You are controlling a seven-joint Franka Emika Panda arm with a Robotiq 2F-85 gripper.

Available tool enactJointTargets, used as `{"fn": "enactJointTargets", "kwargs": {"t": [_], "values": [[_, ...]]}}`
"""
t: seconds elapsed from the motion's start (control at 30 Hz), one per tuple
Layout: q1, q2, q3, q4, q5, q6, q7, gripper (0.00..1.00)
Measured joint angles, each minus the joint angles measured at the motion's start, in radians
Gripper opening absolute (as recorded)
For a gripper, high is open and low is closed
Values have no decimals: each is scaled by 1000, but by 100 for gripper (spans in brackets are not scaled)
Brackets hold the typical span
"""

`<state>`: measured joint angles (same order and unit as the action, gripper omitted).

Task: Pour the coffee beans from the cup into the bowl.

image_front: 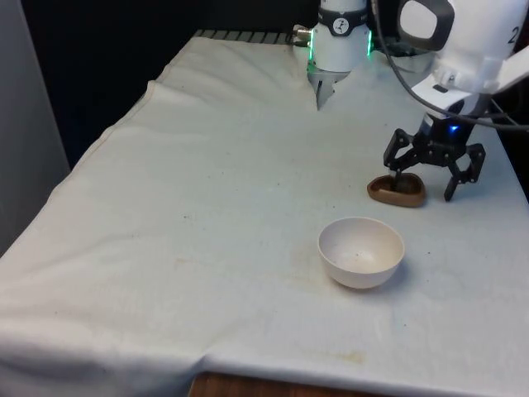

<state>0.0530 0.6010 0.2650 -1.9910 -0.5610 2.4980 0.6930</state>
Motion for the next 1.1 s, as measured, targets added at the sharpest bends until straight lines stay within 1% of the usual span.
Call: {"fn": "enactJointTargets", "kwargs": {"t": [0.03, 0.2, 0.53, 0.7, 1.1], "values": [[-4, 0, -2, -6, 0, 20, -2, 100], [-12, 0, -2, -16, 0, 52, -4, 100], [-12, -8, 0, -33, 0, 53, -4, 100], [-12, -29, 0, -56, 0, 53, -2, 100], [-12, -29, 0, -54, 0, 53, -2, 100]]}}
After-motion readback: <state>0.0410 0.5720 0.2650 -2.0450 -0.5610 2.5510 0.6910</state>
